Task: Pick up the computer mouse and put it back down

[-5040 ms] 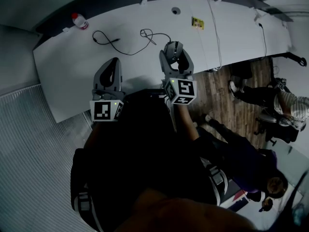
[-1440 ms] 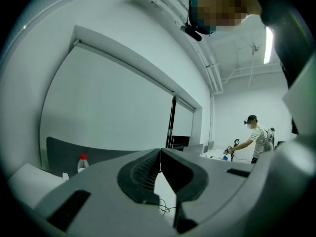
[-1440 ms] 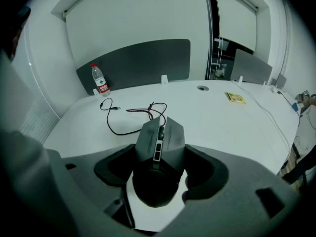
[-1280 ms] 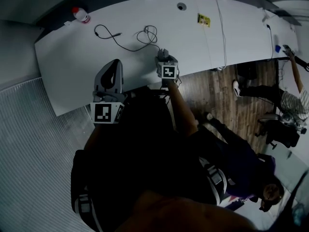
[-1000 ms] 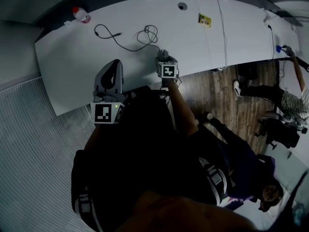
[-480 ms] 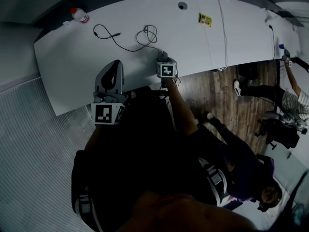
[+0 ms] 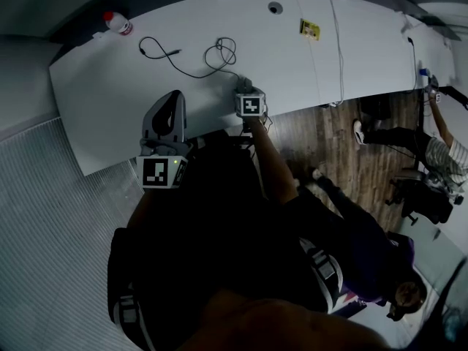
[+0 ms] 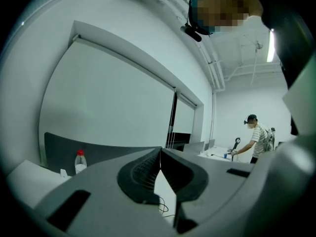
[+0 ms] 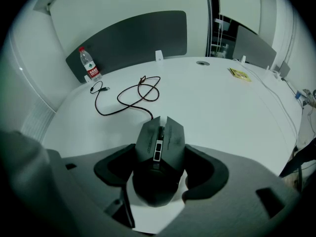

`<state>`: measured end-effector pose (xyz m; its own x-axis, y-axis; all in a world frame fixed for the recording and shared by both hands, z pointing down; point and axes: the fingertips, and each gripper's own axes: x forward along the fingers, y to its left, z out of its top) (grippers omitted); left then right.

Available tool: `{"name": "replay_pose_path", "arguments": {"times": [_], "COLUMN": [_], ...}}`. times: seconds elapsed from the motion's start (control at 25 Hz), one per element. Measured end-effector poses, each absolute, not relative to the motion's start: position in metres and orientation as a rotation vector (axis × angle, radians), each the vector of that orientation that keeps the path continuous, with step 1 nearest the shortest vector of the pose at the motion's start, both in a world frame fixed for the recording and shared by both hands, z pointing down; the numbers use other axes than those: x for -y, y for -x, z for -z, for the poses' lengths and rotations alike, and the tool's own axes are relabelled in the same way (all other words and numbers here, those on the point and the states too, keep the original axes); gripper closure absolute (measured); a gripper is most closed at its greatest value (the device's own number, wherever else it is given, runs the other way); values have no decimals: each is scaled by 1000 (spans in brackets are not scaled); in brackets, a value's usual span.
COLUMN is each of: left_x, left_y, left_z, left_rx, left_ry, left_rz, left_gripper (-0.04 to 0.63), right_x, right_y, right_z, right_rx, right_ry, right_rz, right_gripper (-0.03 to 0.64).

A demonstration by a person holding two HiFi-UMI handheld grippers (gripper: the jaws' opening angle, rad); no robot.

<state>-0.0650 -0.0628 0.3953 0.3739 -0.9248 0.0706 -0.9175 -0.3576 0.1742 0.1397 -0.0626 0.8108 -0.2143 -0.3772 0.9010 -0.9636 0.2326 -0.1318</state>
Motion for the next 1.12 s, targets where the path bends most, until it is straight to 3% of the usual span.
{"name": "replay_pose_path", "arguments": {"times": [1.12], "left_x": [58], "left_y": [70], "left_z": [-396], "left_rx": [1657], "left_ry": [-2442], "left_rz": [60], "left_gripper": [589], "right_x": [62], "right_y": [-135], "right_z": [-817], "right_rx": [1723], "right_ry": [-1220], "right_rz": [-955], "right_gripper": [318]}}
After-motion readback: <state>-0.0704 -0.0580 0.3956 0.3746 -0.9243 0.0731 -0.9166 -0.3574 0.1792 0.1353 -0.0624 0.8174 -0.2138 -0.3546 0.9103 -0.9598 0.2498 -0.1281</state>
